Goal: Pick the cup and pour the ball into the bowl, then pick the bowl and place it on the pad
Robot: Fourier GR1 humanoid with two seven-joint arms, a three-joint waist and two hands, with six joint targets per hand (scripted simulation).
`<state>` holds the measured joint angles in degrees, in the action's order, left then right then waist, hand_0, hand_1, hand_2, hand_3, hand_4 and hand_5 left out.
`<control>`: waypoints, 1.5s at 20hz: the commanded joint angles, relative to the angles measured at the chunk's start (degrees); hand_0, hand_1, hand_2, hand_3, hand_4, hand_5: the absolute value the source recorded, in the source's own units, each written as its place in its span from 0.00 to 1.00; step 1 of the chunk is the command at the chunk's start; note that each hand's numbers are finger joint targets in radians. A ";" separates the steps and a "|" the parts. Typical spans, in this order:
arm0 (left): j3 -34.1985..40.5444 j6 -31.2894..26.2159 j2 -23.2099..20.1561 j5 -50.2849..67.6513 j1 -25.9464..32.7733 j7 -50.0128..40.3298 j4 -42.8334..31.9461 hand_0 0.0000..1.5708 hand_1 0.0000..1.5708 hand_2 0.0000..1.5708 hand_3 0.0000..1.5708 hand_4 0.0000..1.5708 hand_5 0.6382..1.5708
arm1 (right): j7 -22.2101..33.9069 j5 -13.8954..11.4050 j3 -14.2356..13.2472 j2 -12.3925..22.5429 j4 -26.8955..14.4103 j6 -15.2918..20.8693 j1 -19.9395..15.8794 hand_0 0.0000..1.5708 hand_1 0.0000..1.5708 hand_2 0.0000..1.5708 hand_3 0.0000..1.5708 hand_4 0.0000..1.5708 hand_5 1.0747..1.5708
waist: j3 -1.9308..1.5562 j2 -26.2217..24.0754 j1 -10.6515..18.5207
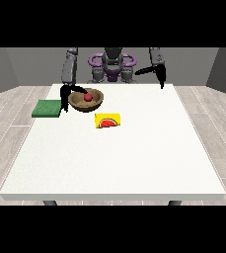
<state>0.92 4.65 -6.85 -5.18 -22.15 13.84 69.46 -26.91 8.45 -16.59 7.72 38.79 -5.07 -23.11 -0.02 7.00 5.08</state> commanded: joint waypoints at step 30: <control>7.04 -3.52 -4.22 4.22 7.70 2.26 -5.23 0.00 0.00 0.00 0.00 0.64 0.83 | 40.35 -13.82 9.48 12.65 12.72 15.14 0.59 1.00 1.00 1.00 0.49 0.51 1.00 | 0.03 -11.94 -6.34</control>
<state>6.30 1.91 -9.57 -1.88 -15.19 14.83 64.09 12.39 -8.18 -4.46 16.99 49.73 14.47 -23.21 0.17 -5.98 0.23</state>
